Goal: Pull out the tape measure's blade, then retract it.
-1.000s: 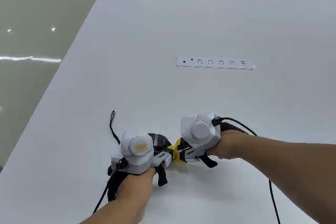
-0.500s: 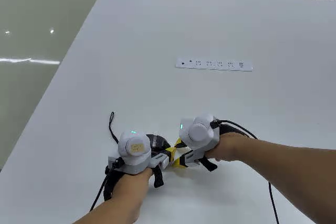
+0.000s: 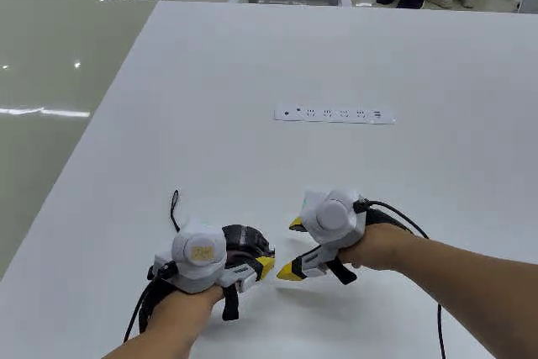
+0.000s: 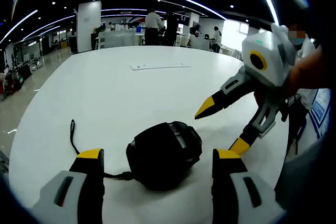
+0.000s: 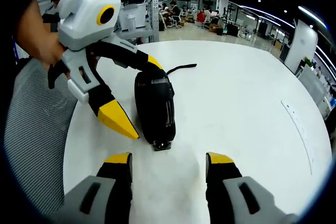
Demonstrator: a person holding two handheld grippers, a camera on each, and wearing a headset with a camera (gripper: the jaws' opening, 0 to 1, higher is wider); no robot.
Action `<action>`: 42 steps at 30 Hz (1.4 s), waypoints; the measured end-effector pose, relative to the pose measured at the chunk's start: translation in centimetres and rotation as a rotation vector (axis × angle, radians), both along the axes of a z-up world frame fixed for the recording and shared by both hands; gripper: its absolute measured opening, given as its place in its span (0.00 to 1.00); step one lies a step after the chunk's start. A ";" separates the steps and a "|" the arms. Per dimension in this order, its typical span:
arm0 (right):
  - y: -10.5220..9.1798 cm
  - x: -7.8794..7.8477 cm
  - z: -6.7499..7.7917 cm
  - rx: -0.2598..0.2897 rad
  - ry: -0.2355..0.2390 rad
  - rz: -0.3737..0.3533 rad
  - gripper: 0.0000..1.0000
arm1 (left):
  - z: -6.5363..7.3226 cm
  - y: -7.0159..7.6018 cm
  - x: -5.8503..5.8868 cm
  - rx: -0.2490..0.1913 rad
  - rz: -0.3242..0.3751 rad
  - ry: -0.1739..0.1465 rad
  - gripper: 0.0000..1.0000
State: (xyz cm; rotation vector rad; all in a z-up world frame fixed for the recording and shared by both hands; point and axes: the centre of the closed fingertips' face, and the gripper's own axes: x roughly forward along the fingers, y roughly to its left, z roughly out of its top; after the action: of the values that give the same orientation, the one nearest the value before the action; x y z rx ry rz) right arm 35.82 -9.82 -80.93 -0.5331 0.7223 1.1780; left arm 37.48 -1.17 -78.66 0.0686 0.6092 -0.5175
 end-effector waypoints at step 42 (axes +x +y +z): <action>-13.7 -5.8 3.1 0.158 -0.062 -0.542 1.00 | 1.9 10.1 -4.8 -0.049 -0.077 -0.026 0.99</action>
State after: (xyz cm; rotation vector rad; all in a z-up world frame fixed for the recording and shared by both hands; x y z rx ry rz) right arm 29.98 -23.54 -77.87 -0.2170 0.6586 0.7000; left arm 32.66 8.97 -76.75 0.0519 0.5696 -0.6048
